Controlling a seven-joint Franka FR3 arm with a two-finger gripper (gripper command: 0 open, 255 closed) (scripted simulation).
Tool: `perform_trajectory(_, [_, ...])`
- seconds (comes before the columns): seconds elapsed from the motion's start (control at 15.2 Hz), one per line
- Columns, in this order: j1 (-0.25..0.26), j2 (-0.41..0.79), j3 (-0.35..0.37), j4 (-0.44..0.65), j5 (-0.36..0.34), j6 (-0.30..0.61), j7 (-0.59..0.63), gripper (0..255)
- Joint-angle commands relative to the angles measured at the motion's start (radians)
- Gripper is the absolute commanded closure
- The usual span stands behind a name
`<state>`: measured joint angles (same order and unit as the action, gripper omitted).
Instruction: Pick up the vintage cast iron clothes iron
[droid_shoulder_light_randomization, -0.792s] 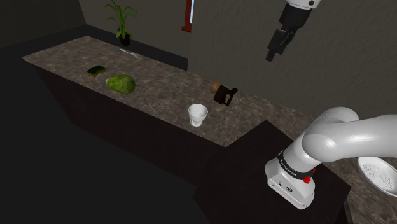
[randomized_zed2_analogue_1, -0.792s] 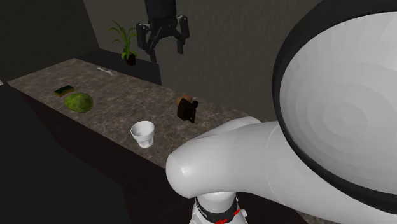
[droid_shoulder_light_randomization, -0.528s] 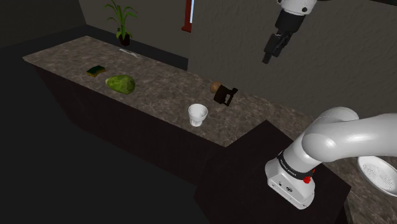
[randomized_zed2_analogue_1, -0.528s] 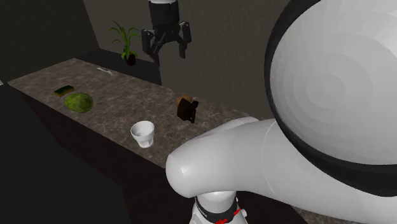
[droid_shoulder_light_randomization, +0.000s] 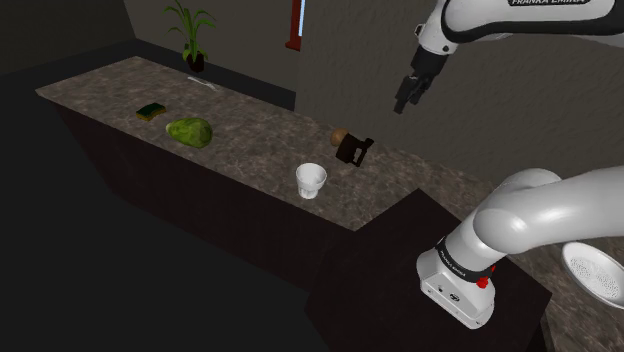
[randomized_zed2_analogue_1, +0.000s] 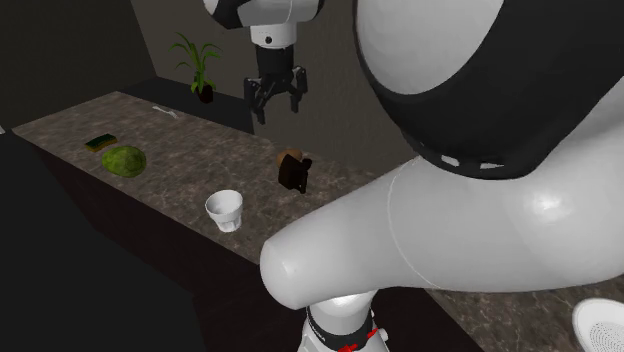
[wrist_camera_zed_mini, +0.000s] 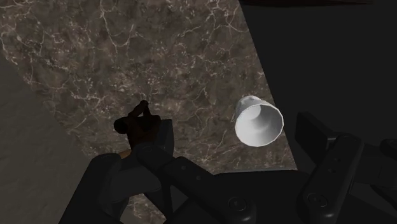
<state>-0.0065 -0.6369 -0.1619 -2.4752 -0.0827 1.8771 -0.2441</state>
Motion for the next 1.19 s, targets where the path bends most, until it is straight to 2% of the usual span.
perform_trajectory(0.0, [-0.003,0.054,-0.026,-0.014,0.0,0.076,-0.021,0])
perform_trajectory(0.33, [-0.002,0.212,-0.093,-0.018,0.018,0.251,-0.083,0])
perform_trajectory(0.59, [0.008,0.36,-0.146,0.007,0.065,0.379,-0.151,0])
perform_trajectory(0.86, [0.022,0.521,-0.192,0.057,0.152,0.489,-0.242,0])
perform_trajectory(1.12, [0.021,0.692,-0.213,0.132,0.282,0.57,-0.358,0])
